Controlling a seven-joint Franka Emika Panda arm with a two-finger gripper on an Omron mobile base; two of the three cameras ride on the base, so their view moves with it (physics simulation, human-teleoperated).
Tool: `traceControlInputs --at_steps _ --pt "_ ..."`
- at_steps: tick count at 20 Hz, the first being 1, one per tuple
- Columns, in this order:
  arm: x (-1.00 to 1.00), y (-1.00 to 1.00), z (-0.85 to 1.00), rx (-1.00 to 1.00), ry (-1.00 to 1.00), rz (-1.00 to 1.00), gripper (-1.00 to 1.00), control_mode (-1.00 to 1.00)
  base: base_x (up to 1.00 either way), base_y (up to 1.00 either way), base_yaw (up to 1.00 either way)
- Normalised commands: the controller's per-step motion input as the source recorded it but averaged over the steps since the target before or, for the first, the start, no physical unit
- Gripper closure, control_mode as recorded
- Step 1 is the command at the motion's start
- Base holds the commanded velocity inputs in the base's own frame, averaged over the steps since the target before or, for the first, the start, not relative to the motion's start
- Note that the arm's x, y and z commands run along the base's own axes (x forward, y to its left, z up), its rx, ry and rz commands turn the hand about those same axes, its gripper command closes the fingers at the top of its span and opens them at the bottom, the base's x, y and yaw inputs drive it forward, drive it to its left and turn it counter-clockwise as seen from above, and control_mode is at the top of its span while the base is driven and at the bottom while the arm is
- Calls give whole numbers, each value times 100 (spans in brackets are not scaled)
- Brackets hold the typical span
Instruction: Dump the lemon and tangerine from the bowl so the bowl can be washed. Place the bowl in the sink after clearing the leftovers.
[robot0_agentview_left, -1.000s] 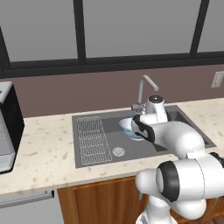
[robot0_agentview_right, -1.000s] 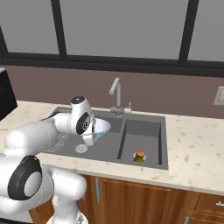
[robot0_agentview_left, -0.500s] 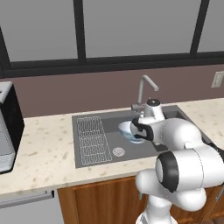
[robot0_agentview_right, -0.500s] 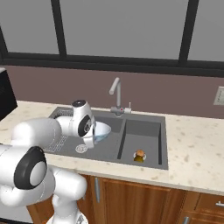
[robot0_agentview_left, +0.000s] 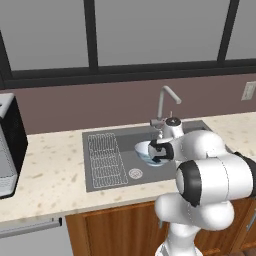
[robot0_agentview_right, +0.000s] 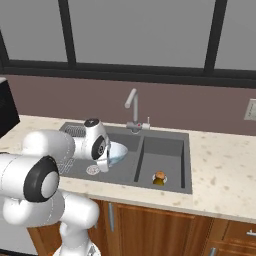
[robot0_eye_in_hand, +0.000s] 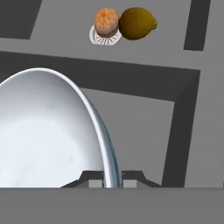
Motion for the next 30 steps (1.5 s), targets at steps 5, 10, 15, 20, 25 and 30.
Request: traceControlInputs --at_steps 5,10,15,20,25,30 --pt "27 0 -12 -1 0 0 100 -100 0 0 0" --pt "36 0 -15 -2 0 0 100 -100 0 0 0" --pt "17 0 -31 -3 8 0 100 -100 0 0 0" --pt "1 2 -27 -3 15 0 100 -100 0 0 0" --pt "0 4 -26 -6 13 0 100 -100 0 0 0" --pt "4 3 -28 -4 3 0 100 -100 0 0 0"
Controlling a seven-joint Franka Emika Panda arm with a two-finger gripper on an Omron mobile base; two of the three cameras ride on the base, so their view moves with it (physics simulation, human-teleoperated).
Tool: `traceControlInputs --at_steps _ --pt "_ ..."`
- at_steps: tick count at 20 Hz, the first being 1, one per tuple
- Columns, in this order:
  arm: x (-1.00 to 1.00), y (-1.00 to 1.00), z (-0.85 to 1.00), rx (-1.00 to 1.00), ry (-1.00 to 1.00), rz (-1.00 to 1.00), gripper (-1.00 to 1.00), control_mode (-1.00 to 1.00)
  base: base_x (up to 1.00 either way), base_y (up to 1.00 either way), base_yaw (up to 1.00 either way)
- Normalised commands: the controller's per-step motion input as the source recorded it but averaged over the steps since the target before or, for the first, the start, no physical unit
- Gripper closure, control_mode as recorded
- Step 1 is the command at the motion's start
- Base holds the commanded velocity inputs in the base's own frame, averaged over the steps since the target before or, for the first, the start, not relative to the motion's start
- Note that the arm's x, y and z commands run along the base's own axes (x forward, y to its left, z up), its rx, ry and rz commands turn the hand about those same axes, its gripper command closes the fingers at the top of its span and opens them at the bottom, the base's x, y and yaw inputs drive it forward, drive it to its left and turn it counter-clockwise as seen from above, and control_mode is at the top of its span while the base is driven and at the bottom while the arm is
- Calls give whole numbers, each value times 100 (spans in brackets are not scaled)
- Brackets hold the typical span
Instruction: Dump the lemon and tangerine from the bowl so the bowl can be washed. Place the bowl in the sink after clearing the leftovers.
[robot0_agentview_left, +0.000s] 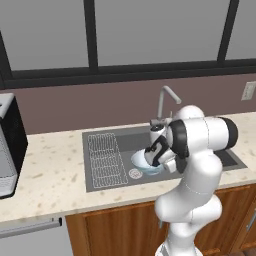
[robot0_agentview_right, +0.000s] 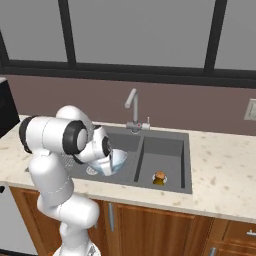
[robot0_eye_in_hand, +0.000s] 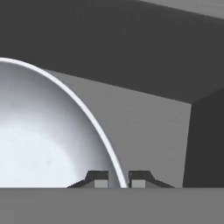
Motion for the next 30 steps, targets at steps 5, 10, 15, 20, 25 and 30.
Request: traceControlInputs --at_steps 5,10,15,20,25,30 --pt "21 0 -13 -1 0 0 100 -100 0 0 0" --pt "1 0 6 0 0 -1 -100 -100 0 0 0" --pt "-20 0 78 0 -12 -1 -100 -100 0 0 0" --pt "-17 4 100 -3 -19 -5 -100 -100 0 0 0" --pt "-58 1 100 -3 -24 -3 -100 -100 0 0 0" --pt "-94 5 100 -1 -33 0 -100 -100 0 0 0"
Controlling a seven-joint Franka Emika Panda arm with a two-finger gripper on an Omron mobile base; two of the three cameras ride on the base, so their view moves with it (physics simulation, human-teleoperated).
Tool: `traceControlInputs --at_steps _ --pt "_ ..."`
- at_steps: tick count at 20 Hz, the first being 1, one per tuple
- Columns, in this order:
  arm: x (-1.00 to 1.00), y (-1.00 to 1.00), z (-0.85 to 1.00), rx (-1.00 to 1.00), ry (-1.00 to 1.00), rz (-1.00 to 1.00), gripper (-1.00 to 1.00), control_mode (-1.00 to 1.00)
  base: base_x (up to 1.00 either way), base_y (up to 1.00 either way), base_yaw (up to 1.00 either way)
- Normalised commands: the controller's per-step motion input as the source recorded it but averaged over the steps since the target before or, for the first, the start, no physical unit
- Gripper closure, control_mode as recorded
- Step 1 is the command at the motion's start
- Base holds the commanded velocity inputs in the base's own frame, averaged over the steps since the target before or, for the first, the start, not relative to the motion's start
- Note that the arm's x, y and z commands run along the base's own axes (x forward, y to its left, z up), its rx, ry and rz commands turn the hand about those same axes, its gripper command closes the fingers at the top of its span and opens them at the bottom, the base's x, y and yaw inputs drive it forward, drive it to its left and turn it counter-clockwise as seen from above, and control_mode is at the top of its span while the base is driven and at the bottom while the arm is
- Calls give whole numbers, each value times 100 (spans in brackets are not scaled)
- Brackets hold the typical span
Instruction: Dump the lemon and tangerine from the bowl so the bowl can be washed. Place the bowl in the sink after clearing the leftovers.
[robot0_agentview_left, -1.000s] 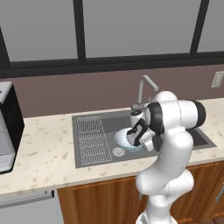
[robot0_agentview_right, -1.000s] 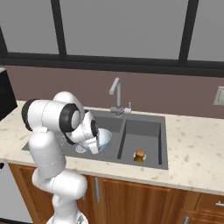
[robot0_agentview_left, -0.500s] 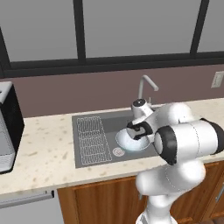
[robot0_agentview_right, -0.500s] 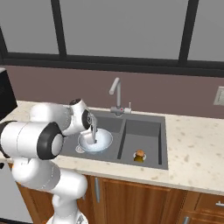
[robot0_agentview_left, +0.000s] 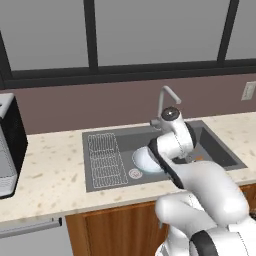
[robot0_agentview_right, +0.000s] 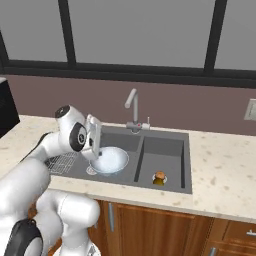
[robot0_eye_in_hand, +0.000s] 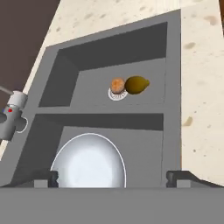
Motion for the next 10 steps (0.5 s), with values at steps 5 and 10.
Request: traceControlInputs --at_steps 5,10 --pt "-100 11 93 -1 -50 0 -100 -100 0 0 0" --pt "-100 52 48 -7 -72 1 -100 -100 0 0 0"
